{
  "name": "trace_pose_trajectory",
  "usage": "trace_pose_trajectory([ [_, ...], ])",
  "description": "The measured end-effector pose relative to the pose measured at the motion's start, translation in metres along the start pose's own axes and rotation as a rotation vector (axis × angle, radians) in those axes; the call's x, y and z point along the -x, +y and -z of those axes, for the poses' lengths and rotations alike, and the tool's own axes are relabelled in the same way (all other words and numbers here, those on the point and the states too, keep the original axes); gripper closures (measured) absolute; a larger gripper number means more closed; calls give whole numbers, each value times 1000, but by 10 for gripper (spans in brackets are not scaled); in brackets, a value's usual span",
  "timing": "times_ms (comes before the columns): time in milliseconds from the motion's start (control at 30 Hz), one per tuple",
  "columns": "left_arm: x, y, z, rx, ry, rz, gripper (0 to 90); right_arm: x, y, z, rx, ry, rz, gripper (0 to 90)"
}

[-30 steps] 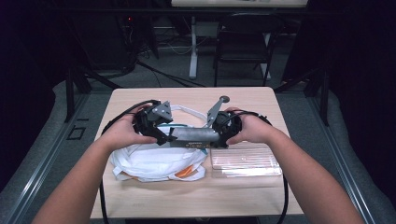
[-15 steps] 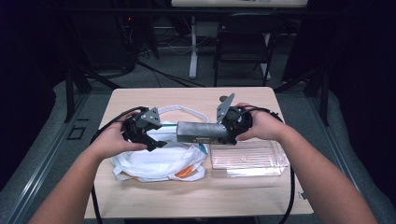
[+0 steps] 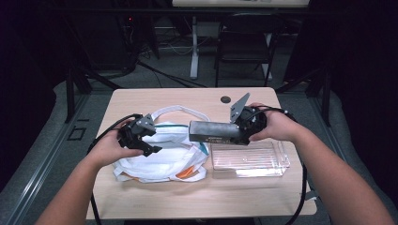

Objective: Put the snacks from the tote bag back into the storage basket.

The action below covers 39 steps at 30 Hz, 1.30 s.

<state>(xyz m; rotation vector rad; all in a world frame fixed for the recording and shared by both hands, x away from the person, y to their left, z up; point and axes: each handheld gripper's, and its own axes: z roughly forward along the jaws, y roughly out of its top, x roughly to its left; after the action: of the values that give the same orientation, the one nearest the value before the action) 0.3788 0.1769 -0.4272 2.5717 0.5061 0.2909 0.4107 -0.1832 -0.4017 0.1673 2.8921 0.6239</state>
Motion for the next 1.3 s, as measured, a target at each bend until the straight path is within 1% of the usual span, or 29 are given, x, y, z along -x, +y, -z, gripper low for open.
trace_pose_trajectory([
  [33, 0, -2, -1, -1, 2, 4, 353, 0, -2, 1, 4, 1, -7, 423],
  [133, 1, -6, -3, 1, 4, 24, 353, 1, -9, 4, -9, -6, -5, 422],
  [300, 3, -12, -7, 4, 4, 39, 353, 3, -18, 11, -24, -14, -13, 423],
  [333, 4, -13, -7, 2, 5, 40, 353, 2, -21, 11, -5, -16, -30, 423],
  [433, 5, -17, -8, 0, 6, 51, 353, 4, -27, 15, -22, -22, -25, 423],
  [467, 5, -19, -8, 2, 8, 53, 353, 4, -30, 15, -15, -27, -36, 423],
  [533, 5, -22, -7, -4, 11, 55, 355, 6, -35, 16, -23, -30, -40, 423],
  [633, 7, -25, -7, -12, 11, 58, 361, 6, -42, 14, -21, -27, -55, 423],
  [667, 7, -26, -7, -13, 13, 59, 361, 6, -44, 13, -30, -27, -50, 423],
  [733, 8, -28, -7, -12, 15, 61, 361, 6, -48, 10, -33, -18, -55, 423],
  [767, 8, -29, -7, -11, 15, 64, 361, 5, -50, 8, -28, -17, -68, 423],
  [800, 8, -30, -7, -9, 15, 64, 361, 5, -52, 7, -44, -20, -59, 423],
  [867, 9, -31, -9, -8, 16, 69, 361, 4, -55, 4, -40, -14, -69, 423],
  [900, 9, -32, -9, -8, 15, 69, 361, 5, -56, 4, -49, -15, -62, 423],
  [933, 9, -33, -10, -9, 15, 71, 361, 4, -57, 2, -43, -11, -74, 423],
  [967, 9, -33, -11, -15, 22, 69, 361, 4, -59, 2, -43, -10, -77, 423],
  [1000, 9, -33, -11, -19, 21, 66, 361, 5, -60, 2, -55, -13, -71, 423],
  [1033, 10, -33, -11, -18, 20, 67, 361, 4, -62, 0, -43, -9, -85, 423],
  [1067, 10, -32, -11, -16, 18, 64, 361, 5, -63, 0, -53, -9, -76, 423],
  [1133, 10, -32, -10, -11, 18, 62, 361, 5, -66, -1, -58, -14, -85, 423],
  [1200, 11, -31, -10, -9, 19, 64, 361, 5, -69, -2, -48, -13, -97, 423],
  [1267, 11, -31, -11, -11, 23, 62, 361, 6, -70, -2, -57, -16, -94, 423],
  [1300, 11, -31, -11, -11, 24, 62, 361, 6, -72, -3, -54, -13, -101, 423],
])
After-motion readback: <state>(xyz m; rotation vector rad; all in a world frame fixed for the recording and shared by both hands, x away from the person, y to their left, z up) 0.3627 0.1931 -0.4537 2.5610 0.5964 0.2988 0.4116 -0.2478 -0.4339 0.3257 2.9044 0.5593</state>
